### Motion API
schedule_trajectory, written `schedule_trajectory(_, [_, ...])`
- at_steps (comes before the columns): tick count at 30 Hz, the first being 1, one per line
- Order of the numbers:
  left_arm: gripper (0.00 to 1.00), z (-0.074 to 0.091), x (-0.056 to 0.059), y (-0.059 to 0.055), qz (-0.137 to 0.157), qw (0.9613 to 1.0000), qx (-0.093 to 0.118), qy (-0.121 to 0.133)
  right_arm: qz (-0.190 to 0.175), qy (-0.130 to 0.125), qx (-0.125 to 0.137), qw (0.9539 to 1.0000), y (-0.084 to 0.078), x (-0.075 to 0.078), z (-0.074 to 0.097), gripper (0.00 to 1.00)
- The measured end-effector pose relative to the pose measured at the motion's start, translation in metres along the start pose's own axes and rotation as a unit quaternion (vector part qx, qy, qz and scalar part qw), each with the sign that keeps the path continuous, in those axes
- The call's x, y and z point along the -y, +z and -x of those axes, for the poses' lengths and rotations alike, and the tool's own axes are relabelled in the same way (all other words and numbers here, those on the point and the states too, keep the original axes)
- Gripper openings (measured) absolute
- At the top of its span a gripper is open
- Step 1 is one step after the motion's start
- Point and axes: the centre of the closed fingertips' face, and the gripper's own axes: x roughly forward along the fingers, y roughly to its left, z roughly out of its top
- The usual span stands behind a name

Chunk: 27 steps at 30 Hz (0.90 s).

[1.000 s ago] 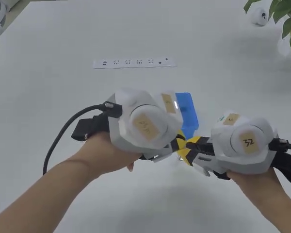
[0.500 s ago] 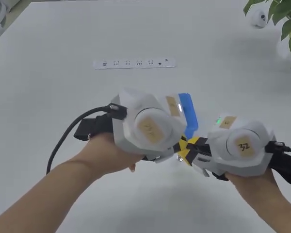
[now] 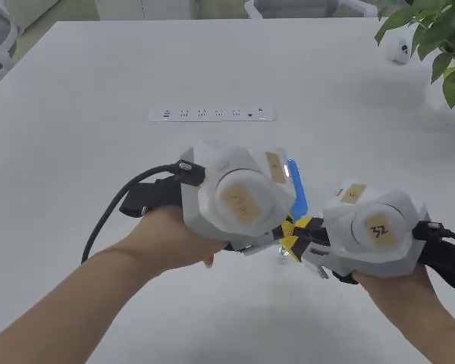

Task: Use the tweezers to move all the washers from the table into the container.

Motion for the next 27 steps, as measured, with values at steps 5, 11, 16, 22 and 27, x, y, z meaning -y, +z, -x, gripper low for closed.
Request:
schedule_trajectory(5, [0.0,0.005,-0.003,0.006,-0.008,0.9999,0.002,0.007,0.004,-0.004,0.005,1.0,0.006,0.003,0.004,0.03])
schedule_trajectory(11, [0.0,0.01,-0.006,0.012,-0.017,0.9998,0.004,0.012,0.014,-0.011,0.009,0.9998,0.013,0.005,0.01,0.03])
schedule_trajectory(16, [0.0,0.013,-0.008,0.017,-0.026,0.9996,0.005,0.015,0.019,-0.014,0.011,0.9997,0.018,0.007,0.013,0.03])
schedule_trajectory(22, [0.0,0.016,-0.011,0.021,-0.032,0.9993,0.006,0.018,0.025,-0.017,0.013,0.9995,0.024,0.011,0.017,0.03])
schedule_trajectory(27, [0.0,0.019,-0.016,0.024,-0.036,0.999,0.007,0.024,0.032,-0.02,0.015,0.9992,0.03,0.014,0.018,0.03])
